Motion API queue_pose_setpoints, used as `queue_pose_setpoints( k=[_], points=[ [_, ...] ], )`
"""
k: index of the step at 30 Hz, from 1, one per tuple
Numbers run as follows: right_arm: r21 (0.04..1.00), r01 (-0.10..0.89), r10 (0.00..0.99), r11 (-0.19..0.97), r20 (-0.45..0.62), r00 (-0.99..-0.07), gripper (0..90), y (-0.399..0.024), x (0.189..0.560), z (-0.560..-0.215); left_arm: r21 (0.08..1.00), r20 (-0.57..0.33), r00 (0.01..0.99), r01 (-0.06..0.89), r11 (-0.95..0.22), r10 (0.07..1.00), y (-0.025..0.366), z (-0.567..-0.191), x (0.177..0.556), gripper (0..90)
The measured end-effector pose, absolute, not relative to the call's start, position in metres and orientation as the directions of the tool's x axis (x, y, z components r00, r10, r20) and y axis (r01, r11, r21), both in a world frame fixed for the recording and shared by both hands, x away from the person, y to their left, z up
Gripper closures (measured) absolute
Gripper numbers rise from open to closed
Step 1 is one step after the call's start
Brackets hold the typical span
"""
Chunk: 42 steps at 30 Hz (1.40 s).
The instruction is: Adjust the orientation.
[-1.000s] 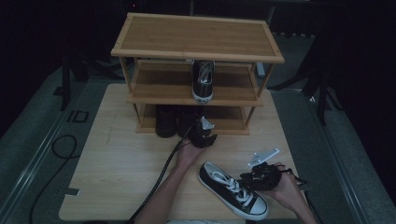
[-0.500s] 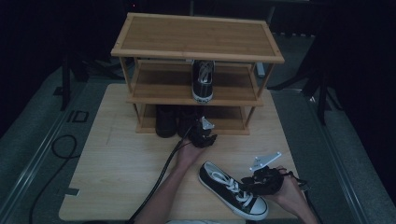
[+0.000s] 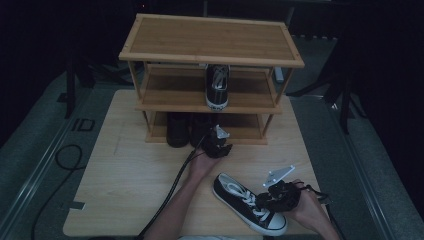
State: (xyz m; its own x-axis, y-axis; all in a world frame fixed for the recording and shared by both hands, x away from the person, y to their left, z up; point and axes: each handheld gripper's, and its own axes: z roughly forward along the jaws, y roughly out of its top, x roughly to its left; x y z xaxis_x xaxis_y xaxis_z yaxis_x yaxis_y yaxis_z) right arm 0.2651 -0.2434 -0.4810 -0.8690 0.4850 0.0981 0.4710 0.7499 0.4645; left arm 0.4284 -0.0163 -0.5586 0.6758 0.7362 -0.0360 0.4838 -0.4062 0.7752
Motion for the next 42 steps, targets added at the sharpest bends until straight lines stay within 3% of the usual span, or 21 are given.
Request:
queue_pose_setpoints(
  k=[9, 20, 24, 32, 42],
  points=[
    [0.464, 0.462, 0.499, 0.755, 0.050, -0.865, 80.2, -0.245, 0.271, -0.475, 0.774, -0.032, 0.675, 0.483, -0.409, 0.737, -0.016, -0.559, 0.428, 64.5],
    [0.438, 0.436, 0.476, 0.786, 0.021, -0.879, 77.4, -0.233, 0.263, -0.479, 0.772, -0.029, 0.675, 0.484, -0.412, 0.737, -0.017, -0.559, 0.429, 64.6],
    [0.464, 0.417, 0.497, 0.782, -0.061, -0.865, 86.4, -0.234, 0.262, -0.474, 0.772, -0.031, 0.675, 0.485, -0.412, 0.737, -0.017, -0.559, 0.429, 64.6],
    [0.468, 0.369, 0.500, 0.803, -0.191, -0.845, 87.2, -0.222, 0.284, -0.474, 0.774, -0.039, 0.677, 0.486, -0.407, 0.735, -0.016, -0.559, 0.429, 64.6],
    [0.513, 0.375, 0.540, 0.773, -0.221, -0.812, 87.6, -0.216, 0.325, -0.475, 0.770, -0.041, 0.682, 0.487, -0.411, 0.731, -0.016, -0.559, 0.429, 64.7]
  ],
)
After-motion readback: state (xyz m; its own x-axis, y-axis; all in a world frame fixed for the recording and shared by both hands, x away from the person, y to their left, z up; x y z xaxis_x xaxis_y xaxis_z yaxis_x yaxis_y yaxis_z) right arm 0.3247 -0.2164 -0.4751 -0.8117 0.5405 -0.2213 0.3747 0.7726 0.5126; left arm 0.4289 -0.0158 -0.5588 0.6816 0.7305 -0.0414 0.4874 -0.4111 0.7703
